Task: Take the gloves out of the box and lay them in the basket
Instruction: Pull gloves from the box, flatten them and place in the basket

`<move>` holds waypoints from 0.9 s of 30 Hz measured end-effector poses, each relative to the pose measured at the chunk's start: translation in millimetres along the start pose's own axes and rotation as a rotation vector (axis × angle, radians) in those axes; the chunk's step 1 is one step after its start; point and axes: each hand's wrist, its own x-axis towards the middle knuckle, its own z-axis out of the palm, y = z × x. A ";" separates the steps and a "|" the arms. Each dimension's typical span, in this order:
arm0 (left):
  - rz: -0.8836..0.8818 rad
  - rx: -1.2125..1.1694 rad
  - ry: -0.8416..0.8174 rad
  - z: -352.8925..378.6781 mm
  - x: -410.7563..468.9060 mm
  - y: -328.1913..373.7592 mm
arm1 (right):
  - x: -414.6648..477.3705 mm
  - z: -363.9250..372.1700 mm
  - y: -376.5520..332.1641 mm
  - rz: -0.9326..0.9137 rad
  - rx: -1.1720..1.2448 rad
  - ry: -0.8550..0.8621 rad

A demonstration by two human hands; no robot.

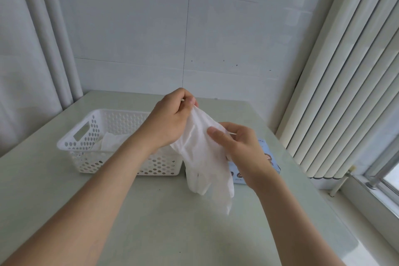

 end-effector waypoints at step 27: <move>-0.353 0.457 0.067 -109.7 -10.1 -111.8 | 135.8 133.6 -9.7 -0.141 -0.944 -0.183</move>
